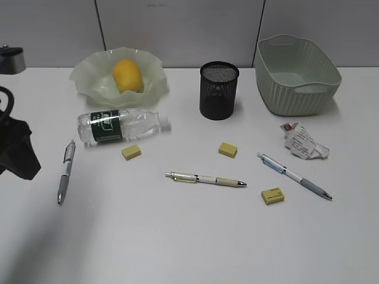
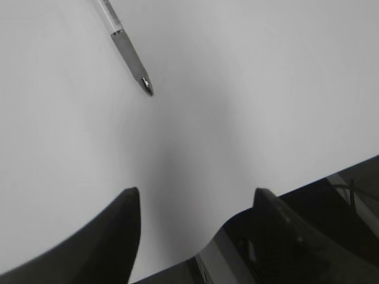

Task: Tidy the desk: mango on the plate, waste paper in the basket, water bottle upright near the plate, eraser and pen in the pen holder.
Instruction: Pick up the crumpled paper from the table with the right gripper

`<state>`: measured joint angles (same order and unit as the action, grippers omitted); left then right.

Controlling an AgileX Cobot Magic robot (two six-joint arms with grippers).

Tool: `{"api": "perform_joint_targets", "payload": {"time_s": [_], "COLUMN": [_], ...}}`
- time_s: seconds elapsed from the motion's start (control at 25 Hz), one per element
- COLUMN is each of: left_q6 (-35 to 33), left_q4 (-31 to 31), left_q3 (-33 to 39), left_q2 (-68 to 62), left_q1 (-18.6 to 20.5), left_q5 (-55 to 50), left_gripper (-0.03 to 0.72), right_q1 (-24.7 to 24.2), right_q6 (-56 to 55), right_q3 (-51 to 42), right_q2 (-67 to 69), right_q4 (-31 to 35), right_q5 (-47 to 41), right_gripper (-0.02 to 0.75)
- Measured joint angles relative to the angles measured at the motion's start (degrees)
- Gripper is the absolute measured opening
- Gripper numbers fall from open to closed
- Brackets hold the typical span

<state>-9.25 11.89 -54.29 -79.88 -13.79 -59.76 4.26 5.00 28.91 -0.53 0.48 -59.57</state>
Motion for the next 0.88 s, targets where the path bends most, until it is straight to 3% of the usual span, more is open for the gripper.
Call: {"api": "perform_joint_targets", "payload": {"time_s": [0.24,0.56,0.88], "left_q6": [0.0,0.0,0.0], "left_q4": [0.9,1.5,1.5], "left_q3": [12.6,21.4,26.1], "left_q2": [17.6,42.0,50.7], "left_q1": [0.0,0.0,0.0], "left_q5": [11.4,18.6,19.1], "left_gripper": [0.452,0.448,0.446], "right_q1": [0.0,0.0,0.4], "right_q6": [-0.1,-0.1,-0.1], "right_q3": [0.0,0.3,3.6], "right_q2": [2.6,22.2,41.9], "right_q4": [0.0,-0.5,-0.1], "right_q5": [0.0,0.6,17.1], "right_gripper": [0.495,0.495,0.495]}}
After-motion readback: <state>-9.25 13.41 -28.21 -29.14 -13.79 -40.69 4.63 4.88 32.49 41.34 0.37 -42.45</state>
